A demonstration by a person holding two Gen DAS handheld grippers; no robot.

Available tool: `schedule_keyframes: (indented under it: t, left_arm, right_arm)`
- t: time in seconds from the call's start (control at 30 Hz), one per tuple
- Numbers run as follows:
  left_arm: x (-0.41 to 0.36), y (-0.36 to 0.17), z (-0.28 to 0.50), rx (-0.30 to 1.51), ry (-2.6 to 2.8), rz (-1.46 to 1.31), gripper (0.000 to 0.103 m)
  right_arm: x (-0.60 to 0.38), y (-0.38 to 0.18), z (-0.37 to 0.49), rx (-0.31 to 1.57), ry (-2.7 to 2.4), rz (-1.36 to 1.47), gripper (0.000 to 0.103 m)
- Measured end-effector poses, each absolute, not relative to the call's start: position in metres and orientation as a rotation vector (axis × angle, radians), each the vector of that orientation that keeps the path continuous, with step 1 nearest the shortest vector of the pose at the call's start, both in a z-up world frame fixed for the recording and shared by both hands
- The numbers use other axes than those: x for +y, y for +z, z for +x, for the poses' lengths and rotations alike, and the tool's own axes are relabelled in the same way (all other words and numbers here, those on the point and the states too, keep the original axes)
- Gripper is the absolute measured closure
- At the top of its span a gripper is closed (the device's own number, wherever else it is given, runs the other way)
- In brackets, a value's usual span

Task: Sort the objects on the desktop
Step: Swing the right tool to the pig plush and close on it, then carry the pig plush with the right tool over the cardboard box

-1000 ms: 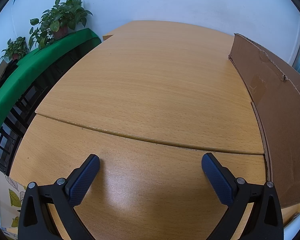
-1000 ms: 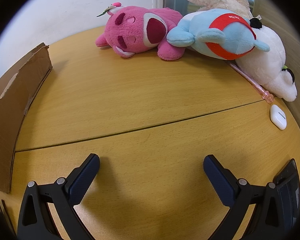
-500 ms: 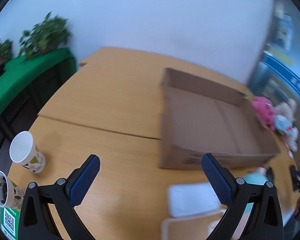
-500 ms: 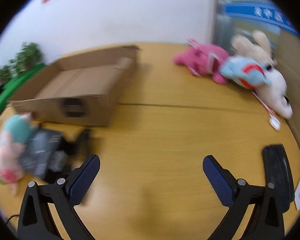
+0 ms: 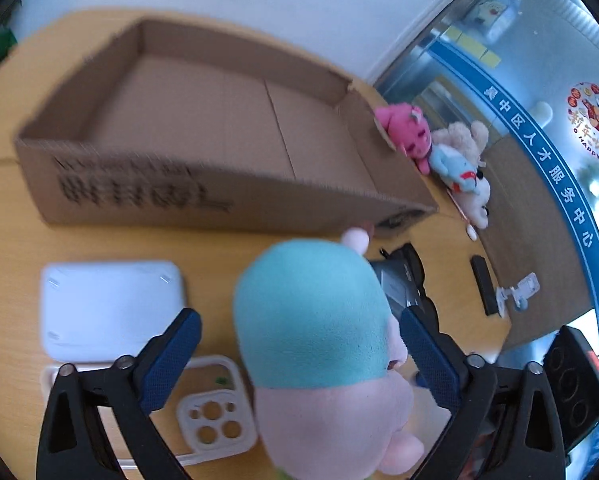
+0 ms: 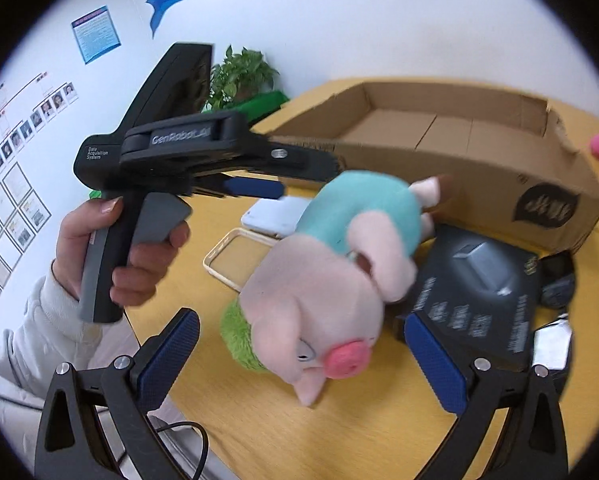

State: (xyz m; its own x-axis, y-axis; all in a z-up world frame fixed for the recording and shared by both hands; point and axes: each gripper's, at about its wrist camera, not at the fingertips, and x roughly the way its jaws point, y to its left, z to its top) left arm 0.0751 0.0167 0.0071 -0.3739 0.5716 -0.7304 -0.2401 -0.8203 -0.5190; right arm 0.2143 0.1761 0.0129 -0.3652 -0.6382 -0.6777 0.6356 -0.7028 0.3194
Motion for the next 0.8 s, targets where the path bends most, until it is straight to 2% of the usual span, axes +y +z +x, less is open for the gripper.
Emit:
schedule_keyframes:
  t: [0.1, 0.2, 0.3, 0.43, 0.57, 0.8]
  left_arm:
    - [0.032, -0.009, 0.066, -0.482, 2.142, -1.379, 0.020]
    - [0.040, -0.010, 0.073, -0.463, 2.164, -1.365, 0.025]
    - [0.040, -0.007, 0.083, -0.438, 2.189, -1.348, 0.032]
    - [0.034, 0.004, 0.096, -0.457, 2.192, -1.325, 0.037]
    - [0.033, 0.053, 0.113, -0.377, 2.287, -1.167, 0.038]
    - [0.027, 0.184, 0.089, -0.259, 2.391, -0.823, 0.038]
  right_arm:
    - [0.162, -0.004, 0.200, -0.011, -2.052, 1.151, 0.001]
    - [0.149, -0.014, 0.196, 0.066, -2.056, 1.180, 0.001]
    - [0.153, -0.013, 0.198, 0.038, -2.062, 1.159, 0.008]
    - [0.155, -0.002, 0.215, 0.065, -2.086, 1.091, 0.016]
    - [0.155, 0.029, 0.228, 0.095, -2.112, 0.983, 0.017]
    - [0.152, 0.136, 0.208, 0.200, -2.197, 0.699, 0.017]
